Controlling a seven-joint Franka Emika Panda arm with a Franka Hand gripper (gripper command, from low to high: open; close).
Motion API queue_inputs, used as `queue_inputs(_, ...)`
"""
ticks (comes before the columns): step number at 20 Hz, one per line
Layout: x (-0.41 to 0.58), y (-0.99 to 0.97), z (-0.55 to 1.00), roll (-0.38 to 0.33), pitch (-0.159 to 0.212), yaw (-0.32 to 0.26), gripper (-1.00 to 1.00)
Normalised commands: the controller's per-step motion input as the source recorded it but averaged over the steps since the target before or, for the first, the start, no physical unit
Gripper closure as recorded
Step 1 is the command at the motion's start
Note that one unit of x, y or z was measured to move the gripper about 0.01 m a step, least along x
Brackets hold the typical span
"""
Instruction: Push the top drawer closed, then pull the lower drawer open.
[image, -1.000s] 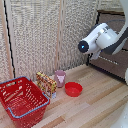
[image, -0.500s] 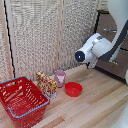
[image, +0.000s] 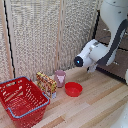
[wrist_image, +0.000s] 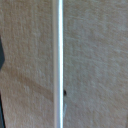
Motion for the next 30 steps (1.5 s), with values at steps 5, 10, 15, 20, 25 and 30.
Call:
queue_inputs(5, 0.156, -0.33, -0.17, -0.035, 0.000, -0.023, -1.00)
queue_inputs(10, 0.051, -0.34, -0.02, -0.090, -0.026, -0.001, -1.00)
queue_inputs(15, 0.000, -0.40, 0.05, -0.124, -0.003, 0.000, -1.00)
queue_inputs(20, -0.001, -0.14, 0.00, -0.073, 0.013, 0.014, 1.00)
queue_inputs(25, 0.000, 0.24, -0.03, -0.022, 0.027, 0.014, 1.00)
queue_inputs(30, 0.166, 0.07, -0.06, -0.010, 0.059, 0.128, 1.00)
